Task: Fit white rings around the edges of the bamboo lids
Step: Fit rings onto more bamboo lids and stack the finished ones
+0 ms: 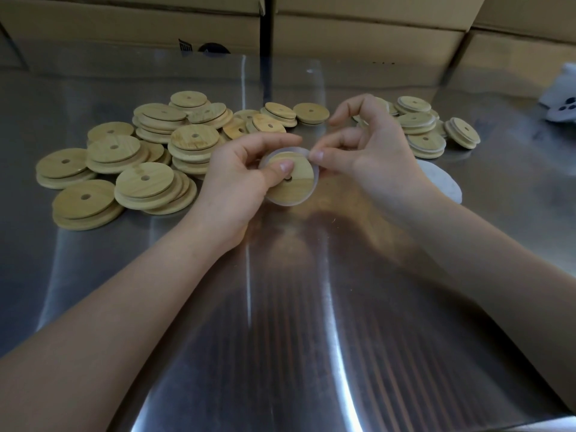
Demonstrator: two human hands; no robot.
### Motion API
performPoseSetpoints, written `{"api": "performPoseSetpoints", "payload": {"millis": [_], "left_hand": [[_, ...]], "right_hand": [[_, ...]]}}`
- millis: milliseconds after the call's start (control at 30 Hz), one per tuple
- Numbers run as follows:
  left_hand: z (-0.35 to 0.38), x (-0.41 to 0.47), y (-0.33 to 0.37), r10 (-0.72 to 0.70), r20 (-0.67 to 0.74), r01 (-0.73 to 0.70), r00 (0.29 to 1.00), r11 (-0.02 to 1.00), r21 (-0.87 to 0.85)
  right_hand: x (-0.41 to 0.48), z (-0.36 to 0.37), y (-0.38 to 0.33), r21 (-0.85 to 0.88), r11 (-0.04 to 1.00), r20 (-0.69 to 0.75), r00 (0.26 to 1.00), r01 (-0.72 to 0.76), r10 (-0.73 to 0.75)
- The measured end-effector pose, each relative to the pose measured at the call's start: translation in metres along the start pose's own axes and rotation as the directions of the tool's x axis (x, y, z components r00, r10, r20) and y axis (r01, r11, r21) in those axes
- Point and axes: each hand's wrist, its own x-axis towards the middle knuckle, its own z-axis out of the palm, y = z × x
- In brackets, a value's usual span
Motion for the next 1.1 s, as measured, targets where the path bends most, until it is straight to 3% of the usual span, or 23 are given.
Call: {"api": "performPoseSetpoints", "payload": {"millis": [367,633,833,1100], "left_hand": [[0.0024,-0.0007,-0.0003,0.151,-0.007,-0.148,0.989,0.979,0.142],[0.0018,-0.0007,-0.0034,0.125,0.02,-0.126,0.992,0.988,0.086],[-0.0014,0.0015,-0.0041,0.17,0.017,-0.171,0.985,0.984,0.049],[-0.0058,0.0011,-0.0012,0.334,0.063,-0.336,0.94,0.886,0.32]], "right_hand": [[0.0002,-0.0029,-0.0044,0.056,0.997,0.039,0.998,-0.045,0.043],[-0.0045,0.0058,-0.0039,-0.181,0.979,-0.056,0.993,0.095,-0.107],[-0.0049,0.0045,-0.0067,-0.188,0.976,-0.011,0.993,0.113,-0.117],[-0.0074,0.0045,-0.0094,-0.264,0.919,0.06,0.956,0.293,-0.288]]}}
